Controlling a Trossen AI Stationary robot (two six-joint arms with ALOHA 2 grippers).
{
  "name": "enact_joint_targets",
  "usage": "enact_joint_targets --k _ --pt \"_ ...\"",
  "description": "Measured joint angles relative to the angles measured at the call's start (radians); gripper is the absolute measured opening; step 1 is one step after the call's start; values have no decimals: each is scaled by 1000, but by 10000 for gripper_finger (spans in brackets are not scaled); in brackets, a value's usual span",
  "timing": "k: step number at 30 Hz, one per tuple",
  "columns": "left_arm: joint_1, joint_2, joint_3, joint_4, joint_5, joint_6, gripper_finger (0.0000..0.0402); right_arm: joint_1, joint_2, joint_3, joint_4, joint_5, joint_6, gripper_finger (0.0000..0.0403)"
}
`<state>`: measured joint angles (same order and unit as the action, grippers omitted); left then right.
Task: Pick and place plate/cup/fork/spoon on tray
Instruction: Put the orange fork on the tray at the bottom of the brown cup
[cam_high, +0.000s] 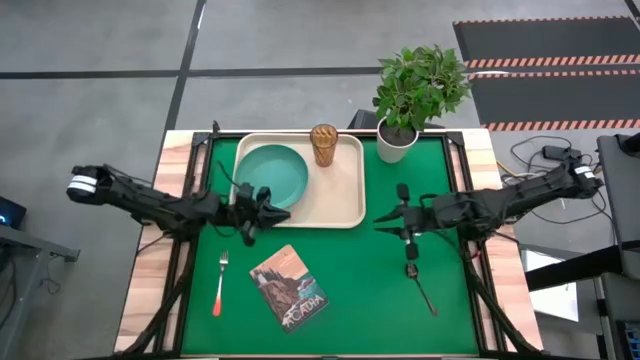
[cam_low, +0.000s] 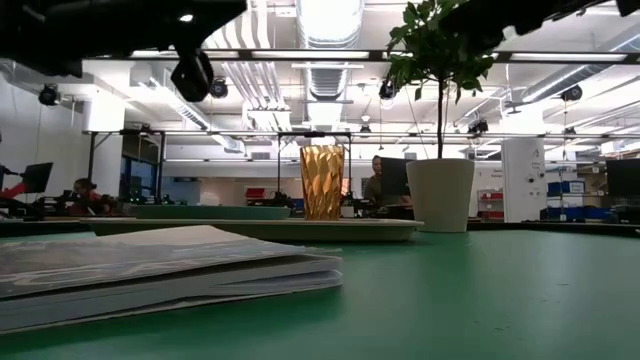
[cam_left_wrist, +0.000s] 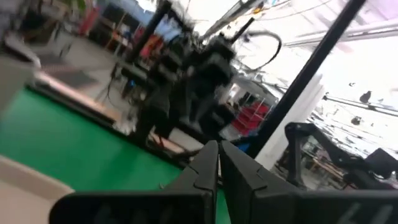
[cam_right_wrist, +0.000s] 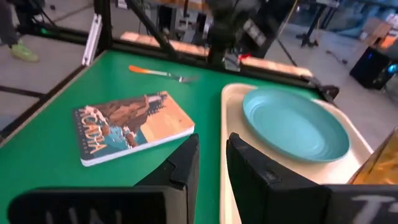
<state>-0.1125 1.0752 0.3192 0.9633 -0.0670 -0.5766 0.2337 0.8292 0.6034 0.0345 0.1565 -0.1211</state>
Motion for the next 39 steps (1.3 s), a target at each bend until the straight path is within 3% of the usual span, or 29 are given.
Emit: enact_joint_targets --k 4,7,10,15,17,20,25,33,39 --pt "-59 81 82 -148 -82 -121 0 3 -88 -10 -44 -7 -11 72" --pt "-92 131 167 -354 -124 -263 0 12 -146 -14 -99 -8 -6 73" --pt "-115 175 290 -701 -130 -447 0 27 -193 -24 -131 -8 5 70" --pt "-168 279 568 -1439 -95 -720 0 46 -244 -39 -142 -8 -11 69" --pt "-202 319 672 -1655 -55 -792 0 48 -253 -39 -144 -8 -24 71" --pt "-267 366 774 -1854 -19 -880 0 48 -260 -40 -157 -8 -41 74" --pt "-366 391 778 -1963 28 -1119 0 48 -258 -40 -156 -8 -77 75" --pt "-503 356 608 -1975 155 -1458 0 48 -259 -40 -148 -8 -113 75" --pt "-543 340 503 -1951 161 -1565 0 48 -259 -40 -124 -8 -135 75"
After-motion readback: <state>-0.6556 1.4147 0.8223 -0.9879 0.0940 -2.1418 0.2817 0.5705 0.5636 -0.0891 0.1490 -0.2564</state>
